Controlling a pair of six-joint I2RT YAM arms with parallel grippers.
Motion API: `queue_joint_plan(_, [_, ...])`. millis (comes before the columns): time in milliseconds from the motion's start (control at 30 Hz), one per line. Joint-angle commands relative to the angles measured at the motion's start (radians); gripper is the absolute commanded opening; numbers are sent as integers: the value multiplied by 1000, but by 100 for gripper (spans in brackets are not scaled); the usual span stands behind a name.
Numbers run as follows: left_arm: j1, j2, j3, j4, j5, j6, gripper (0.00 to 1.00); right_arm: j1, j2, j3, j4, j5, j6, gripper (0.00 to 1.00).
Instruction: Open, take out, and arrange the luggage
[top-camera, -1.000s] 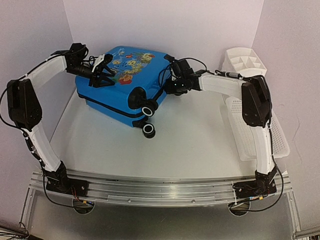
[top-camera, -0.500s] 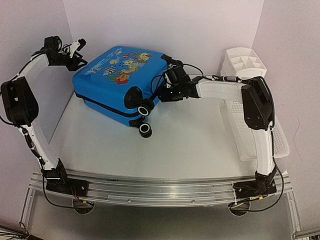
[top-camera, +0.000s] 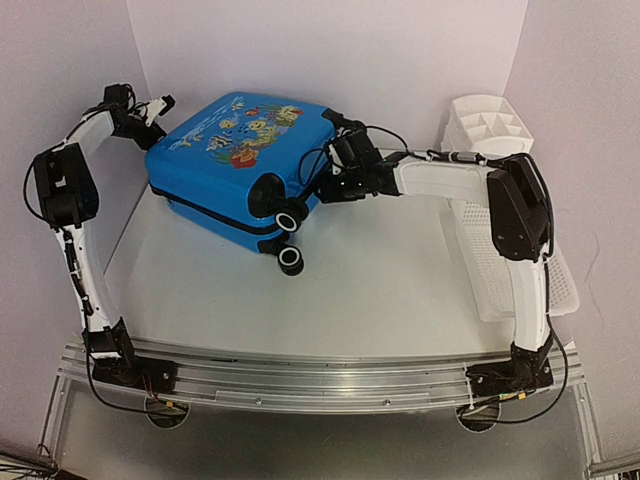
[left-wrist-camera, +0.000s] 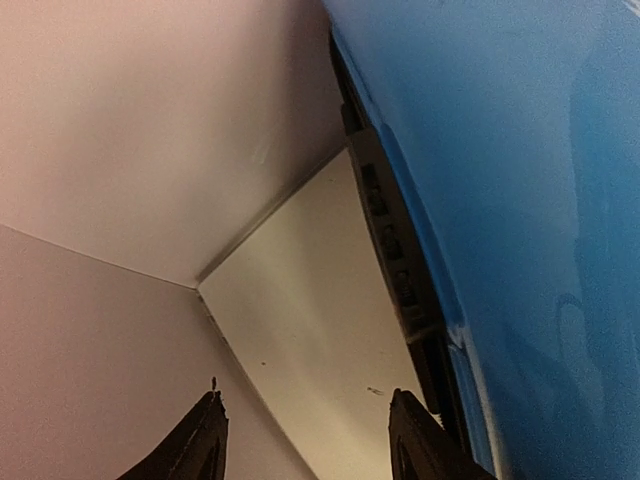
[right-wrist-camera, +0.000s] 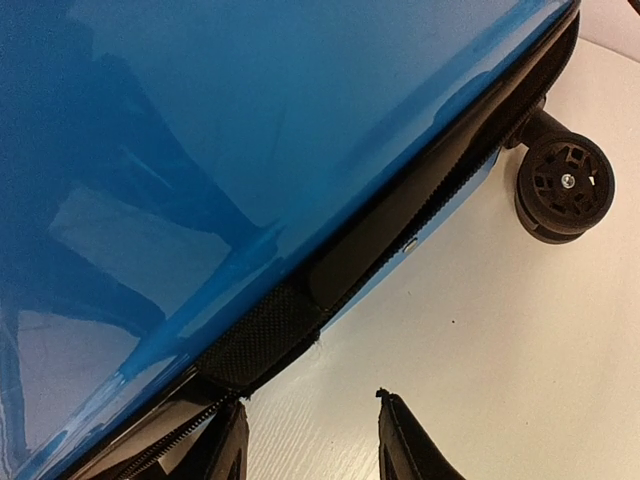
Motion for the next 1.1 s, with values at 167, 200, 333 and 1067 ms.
queue_joint_plan(167, [-74,-201,-287,-85,210,171,54,-12,-102,-13,17,13,-5,40])
queue_joint_plan(200, [-83,-233,-327,-95,231,186,54,-17,-112,-23,15,7,-2,40])
queue_joint_plan(333, [-92,-312,-404,-198,309,209,54,-46,-202,-121,5,-44,15,40])
queue_joint_plan(1067, [-126,-569,-412,-11,336,-108,56,-109,-597,-855,329,-304,211,38])
